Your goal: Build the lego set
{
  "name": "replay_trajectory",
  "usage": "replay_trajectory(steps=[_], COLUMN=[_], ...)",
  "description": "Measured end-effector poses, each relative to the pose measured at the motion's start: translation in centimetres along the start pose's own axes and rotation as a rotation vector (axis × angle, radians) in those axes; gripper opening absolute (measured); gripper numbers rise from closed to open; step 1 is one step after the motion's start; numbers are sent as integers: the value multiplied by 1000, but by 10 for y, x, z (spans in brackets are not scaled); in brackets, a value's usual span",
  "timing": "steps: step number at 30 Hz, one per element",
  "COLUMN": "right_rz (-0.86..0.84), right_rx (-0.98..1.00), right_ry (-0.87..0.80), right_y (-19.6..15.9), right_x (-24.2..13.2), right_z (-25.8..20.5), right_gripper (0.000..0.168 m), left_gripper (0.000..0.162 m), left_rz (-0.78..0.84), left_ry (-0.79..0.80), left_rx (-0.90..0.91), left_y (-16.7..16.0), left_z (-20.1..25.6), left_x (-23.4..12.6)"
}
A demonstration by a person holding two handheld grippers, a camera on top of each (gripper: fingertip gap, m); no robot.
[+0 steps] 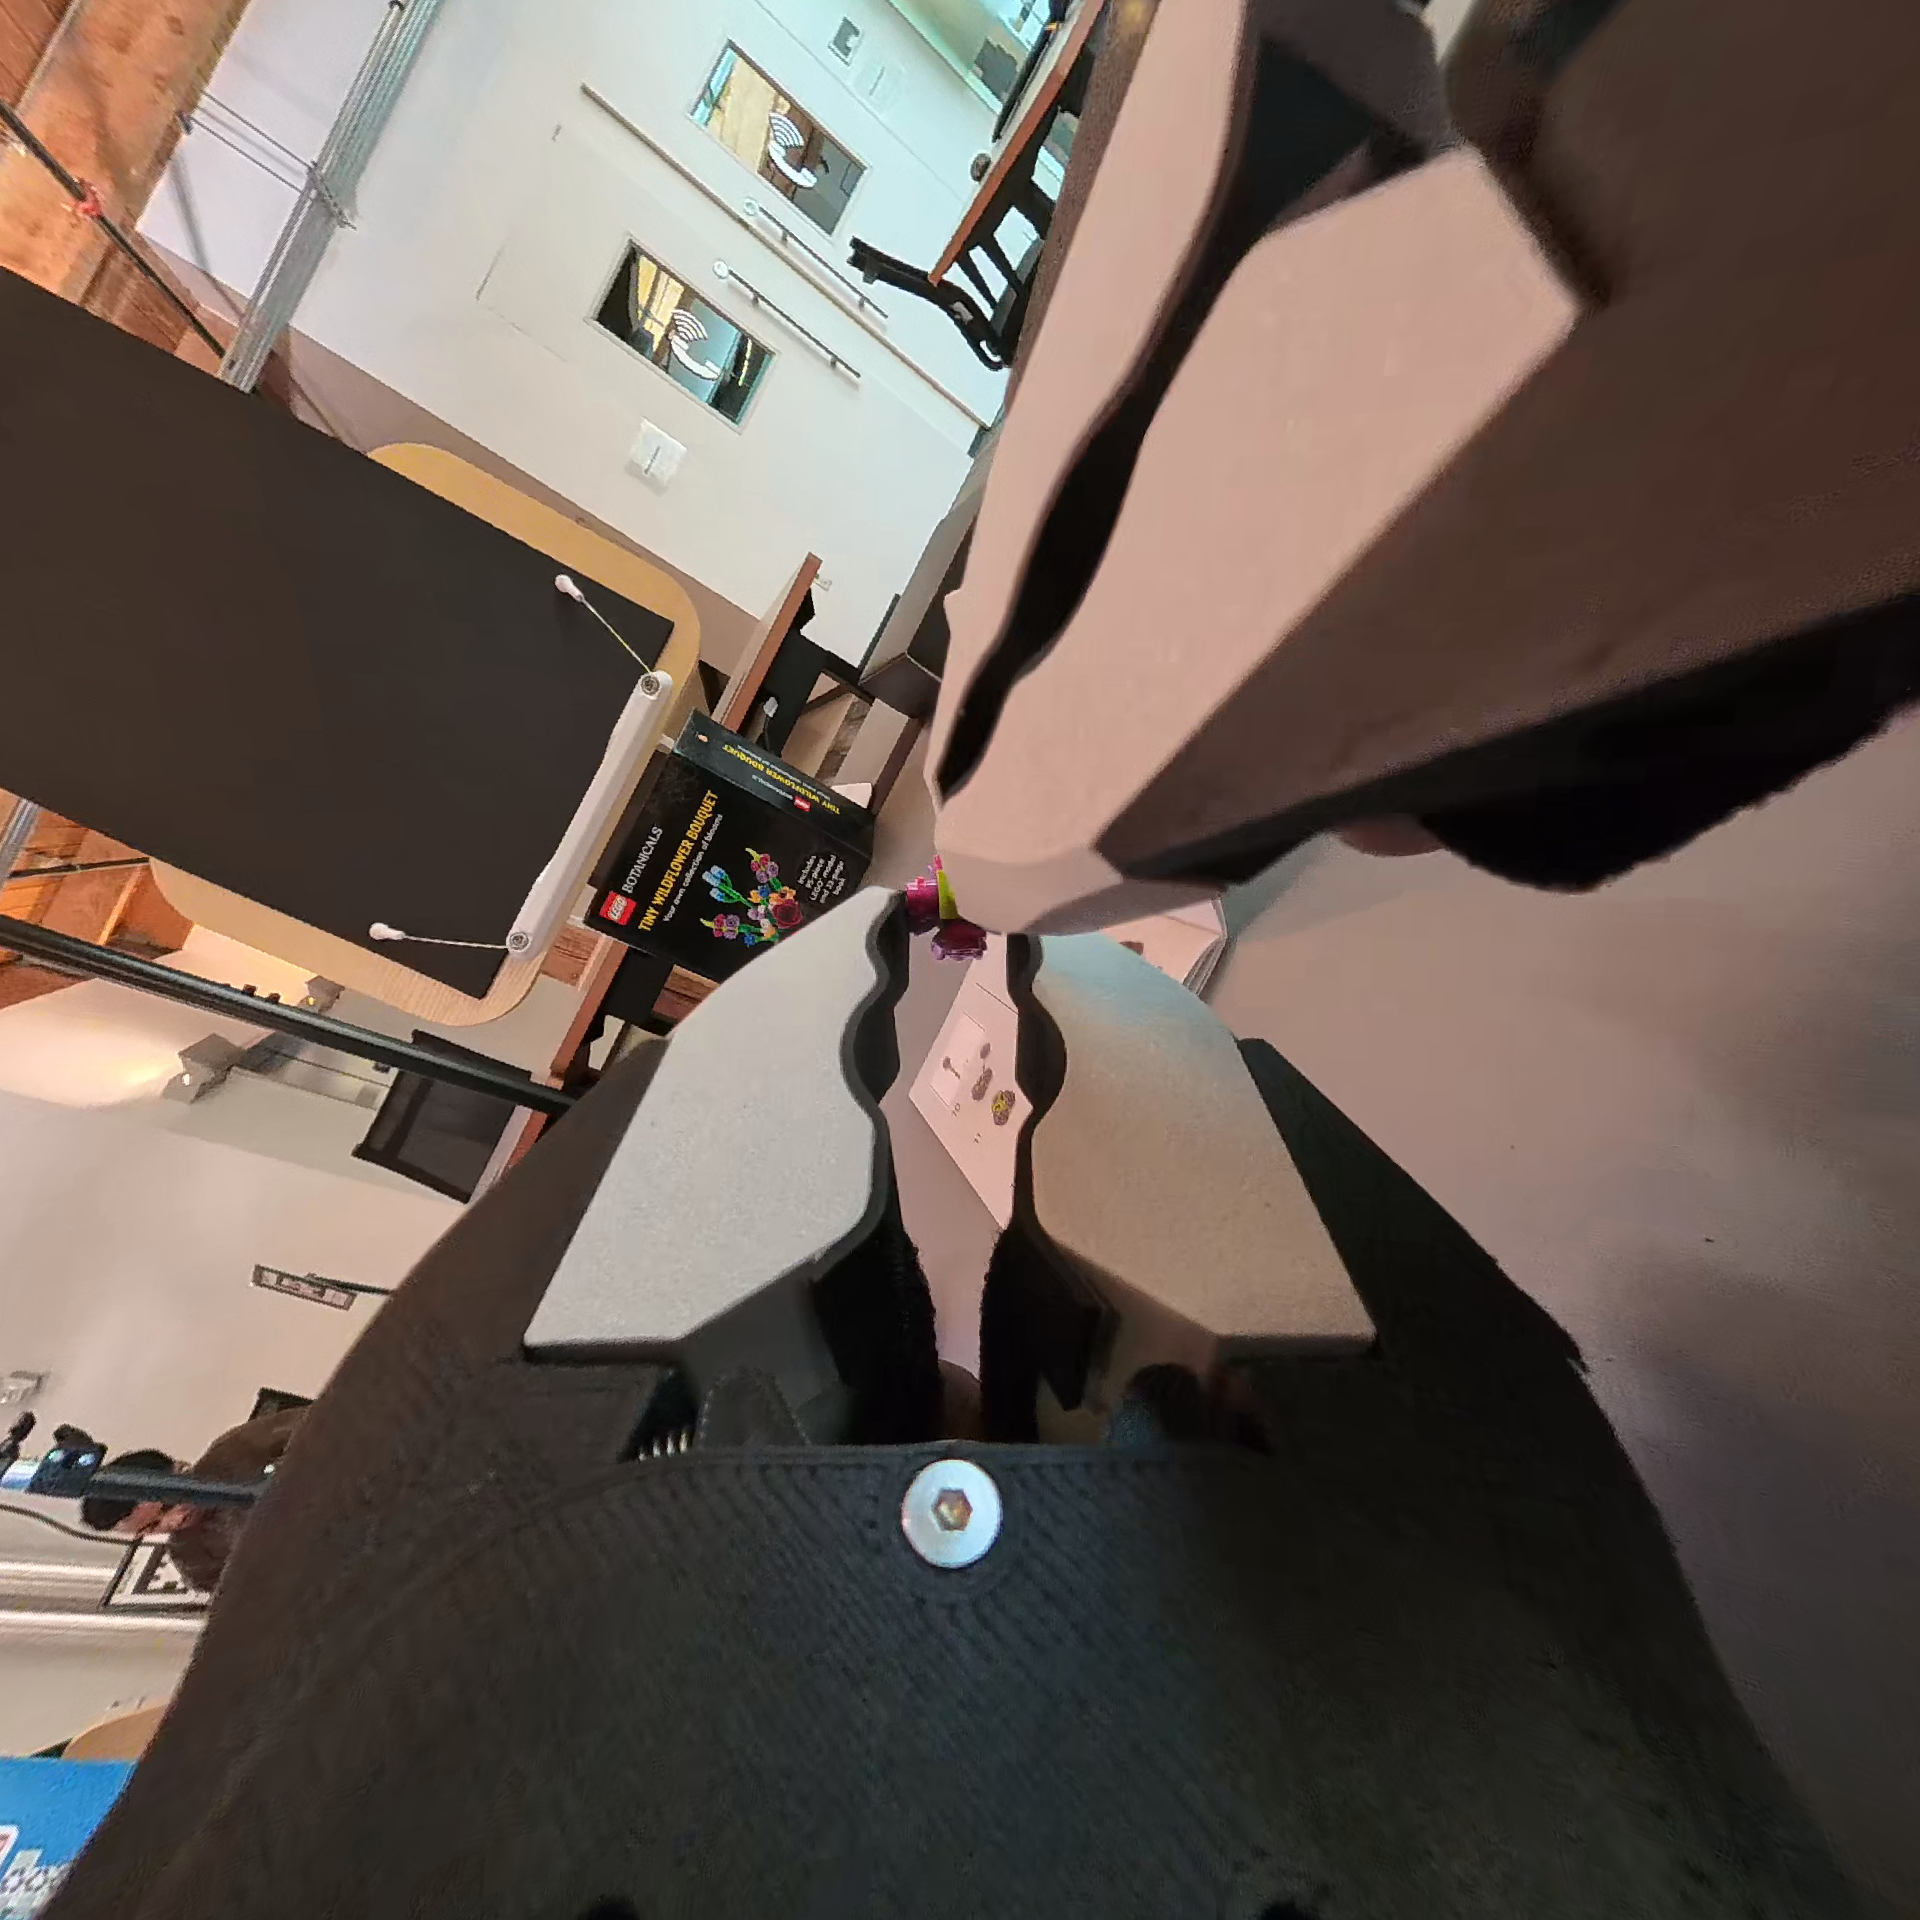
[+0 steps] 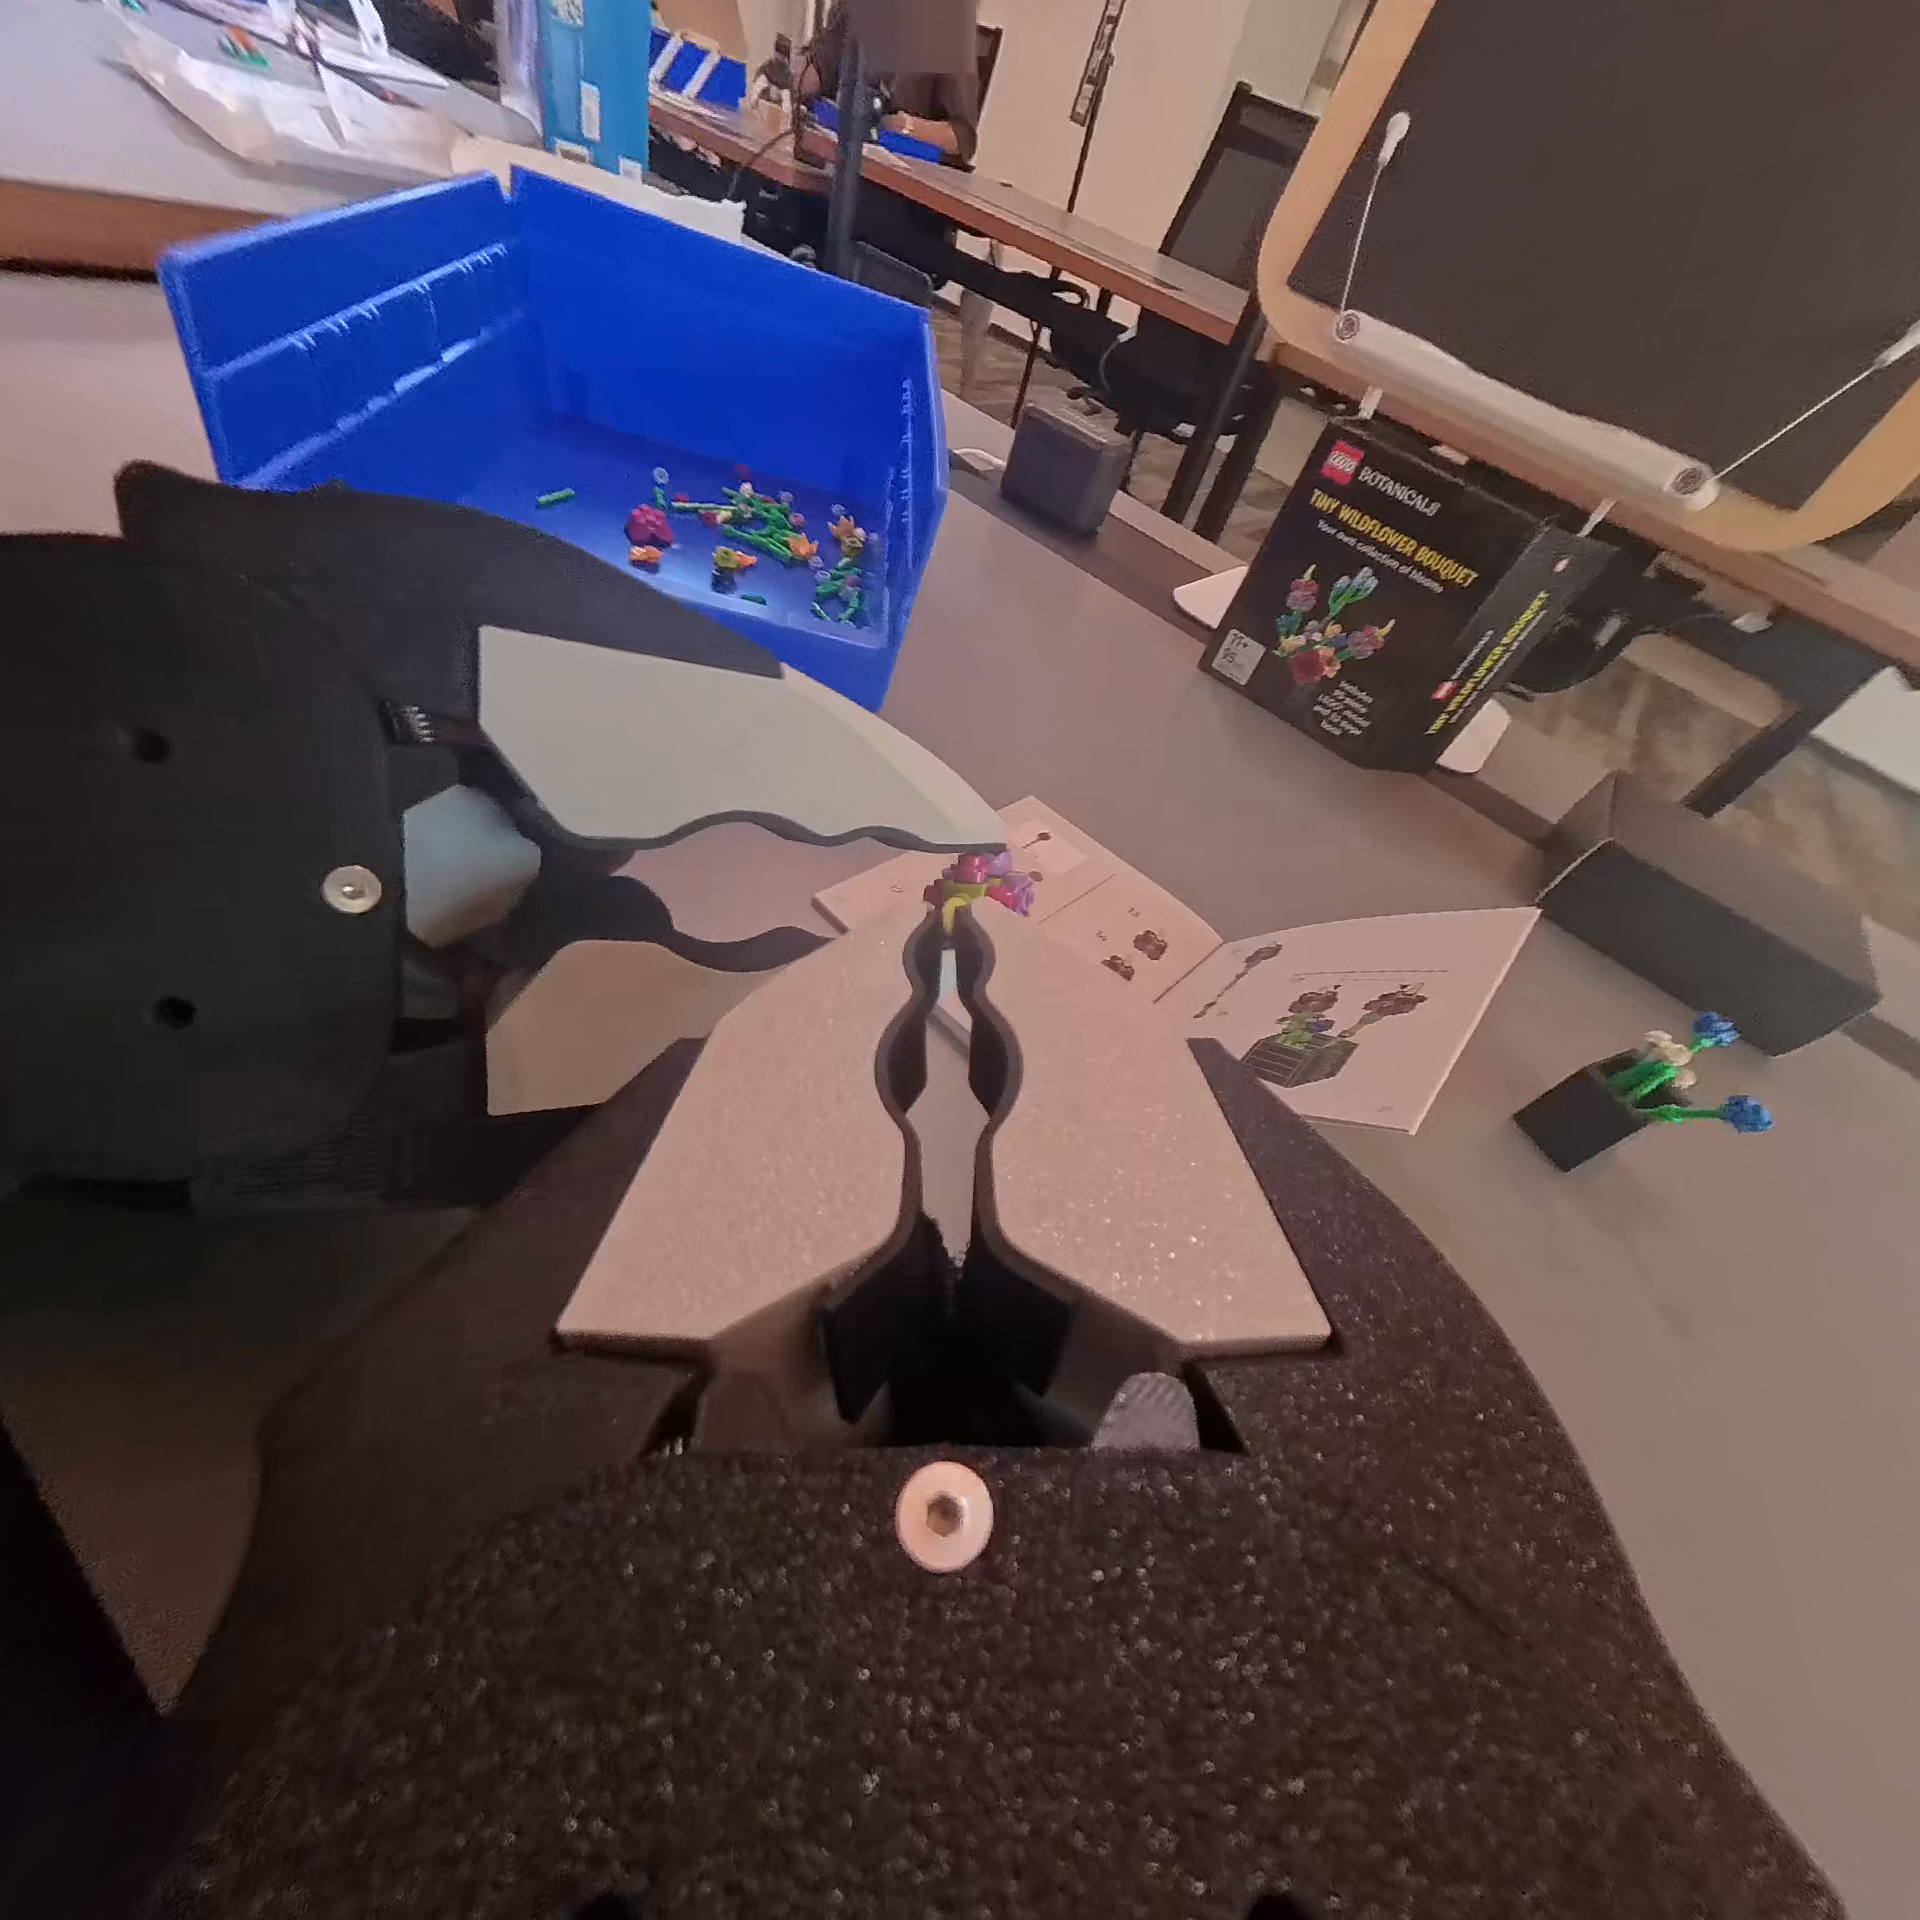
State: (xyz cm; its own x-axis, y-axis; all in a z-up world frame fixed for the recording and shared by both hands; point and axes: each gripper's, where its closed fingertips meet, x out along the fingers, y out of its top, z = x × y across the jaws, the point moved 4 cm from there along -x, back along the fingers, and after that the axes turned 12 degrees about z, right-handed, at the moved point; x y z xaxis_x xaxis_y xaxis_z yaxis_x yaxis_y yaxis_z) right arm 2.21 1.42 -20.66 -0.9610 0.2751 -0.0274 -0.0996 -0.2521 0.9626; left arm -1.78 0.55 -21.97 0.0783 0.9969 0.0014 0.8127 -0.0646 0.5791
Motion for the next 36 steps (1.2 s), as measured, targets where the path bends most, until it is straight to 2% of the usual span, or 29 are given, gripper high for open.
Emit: replay_trajectory(steps=[30, 33, 36], right_rz=[-32, -20, 166], right_rx=[-51, -20, 168], right_ry=[-43, -2, 134], right_y=[-8, -5, 21], right_x=[5, 8, 1], right_z=[-1, 2, 11], right_gripper=[3, 3, 33], left_gripper=[16, 18, 18], left_rz=[-43, -34, 50], left_ry=[-1, -29, -127], left_rx=[67, -72, -387], left_y=[-3, -7, -7], left_z=[5, 4, -2], left_x=[1, 4, 6])
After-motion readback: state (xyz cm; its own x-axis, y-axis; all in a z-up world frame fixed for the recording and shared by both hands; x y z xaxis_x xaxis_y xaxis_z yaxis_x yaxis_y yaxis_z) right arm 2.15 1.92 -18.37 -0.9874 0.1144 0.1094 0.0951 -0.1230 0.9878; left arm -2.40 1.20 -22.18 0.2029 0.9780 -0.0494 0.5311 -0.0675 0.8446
